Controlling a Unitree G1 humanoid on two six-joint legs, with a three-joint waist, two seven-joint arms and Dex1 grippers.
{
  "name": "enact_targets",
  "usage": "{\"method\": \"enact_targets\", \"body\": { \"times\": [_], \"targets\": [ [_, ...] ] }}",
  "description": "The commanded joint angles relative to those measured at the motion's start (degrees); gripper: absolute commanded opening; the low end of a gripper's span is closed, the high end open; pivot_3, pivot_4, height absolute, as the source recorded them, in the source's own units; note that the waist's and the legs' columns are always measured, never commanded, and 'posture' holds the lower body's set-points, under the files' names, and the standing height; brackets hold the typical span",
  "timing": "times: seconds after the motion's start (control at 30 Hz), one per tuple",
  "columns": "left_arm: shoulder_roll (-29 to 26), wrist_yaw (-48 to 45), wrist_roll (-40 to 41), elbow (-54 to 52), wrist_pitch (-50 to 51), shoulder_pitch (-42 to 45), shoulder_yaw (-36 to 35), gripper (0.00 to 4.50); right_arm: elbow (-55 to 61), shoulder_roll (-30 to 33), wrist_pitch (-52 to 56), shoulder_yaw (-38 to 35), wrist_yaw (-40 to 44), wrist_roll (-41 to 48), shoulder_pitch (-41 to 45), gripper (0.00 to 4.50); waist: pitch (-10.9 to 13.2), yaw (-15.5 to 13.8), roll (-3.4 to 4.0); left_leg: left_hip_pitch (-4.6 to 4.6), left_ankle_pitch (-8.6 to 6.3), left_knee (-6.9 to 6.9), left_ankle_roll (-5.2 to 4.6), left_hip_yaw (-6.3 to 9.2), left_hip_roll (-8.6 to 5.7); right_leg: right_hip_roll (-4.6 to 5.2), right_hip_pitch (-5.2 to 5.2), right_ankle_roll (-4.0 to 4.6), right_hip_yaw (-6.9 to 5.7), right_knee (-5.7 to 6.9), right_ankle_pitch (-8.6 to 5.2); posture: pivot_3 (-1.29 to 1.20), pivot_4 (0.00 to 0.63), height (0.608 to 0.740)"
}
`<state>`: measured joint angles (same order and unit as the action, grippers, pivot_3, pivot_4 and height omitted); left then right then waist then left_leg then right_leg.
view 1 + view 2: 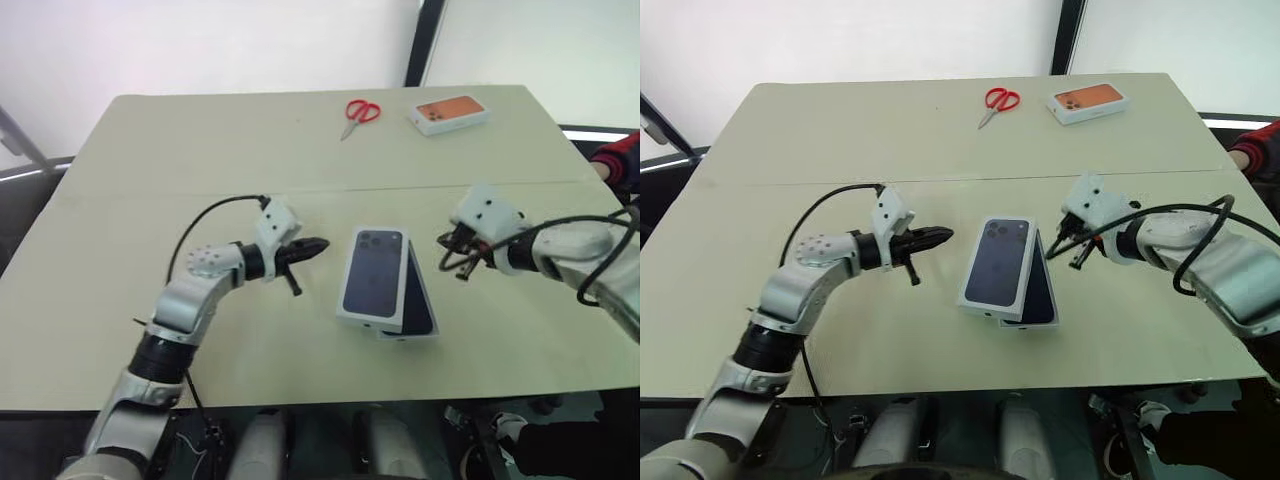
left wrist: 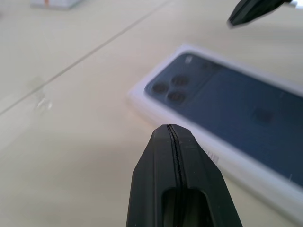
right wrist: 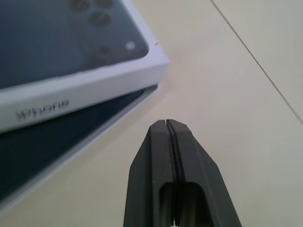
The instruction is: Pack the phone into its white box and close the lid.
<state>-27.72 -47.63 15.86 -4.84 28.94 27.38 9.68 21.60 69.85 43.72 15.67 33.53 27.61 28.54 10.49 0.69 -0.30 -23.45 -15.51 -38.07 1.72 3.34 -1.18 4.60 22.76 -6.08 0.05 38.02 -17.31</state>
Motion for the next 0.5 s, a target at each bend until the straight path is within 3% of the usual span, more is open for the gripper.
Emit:
{"method": "enact_targets", "body": {
  "times": [0.03, 0.2, 0.5],
  "targets": [
    [-2.9, -2.8, -2.0, -2.7, -0.8, -0.8, 2.3, 0.00, 2.2, 0.3, -2.8, -0.2, 3.3, -5.9, -0.5, 0.05, 0.0, 0.0, 0.00, 0.00, 0.00, 0.00, 0.00, 0.00, 0.00, 0.00, 0.00, 0.00, 0.00, 0.01, 0.00, 0.00, 0.150, 0.740],
    [-2.7, -4.4, -4.0, -1.9, -0.4, 0.1, 6.6, 0.00, 4.2, -2.2, -3.2, -0.6, 7.0, -9.4, -1.7, 0.05, 0.0, -0.2, -0.01, -0.01, 0.01, 0.00, 0.02, 0.00, -0.02, 0.04, -0.03, 0.00, 0.00, -0.02, 0.00, 0.00, 0.150, 0.740],
    [2.4, -5.0, -7.0, 1.4, -0.8, 4.2, 12.2, 0.00, 7.3, -6.6, -0.8, -0.8, 9.0, -14.1, -2.5, 0.05, 0.0, -0.1, -0.01, -0.01, 0.01, -0.01, 0.02, 0.01, -0.03, 0.03, -0.02, 0.00, 0.00, 0.00, 0.00, 0.00, 0.150, 0.740]
  ]
}}
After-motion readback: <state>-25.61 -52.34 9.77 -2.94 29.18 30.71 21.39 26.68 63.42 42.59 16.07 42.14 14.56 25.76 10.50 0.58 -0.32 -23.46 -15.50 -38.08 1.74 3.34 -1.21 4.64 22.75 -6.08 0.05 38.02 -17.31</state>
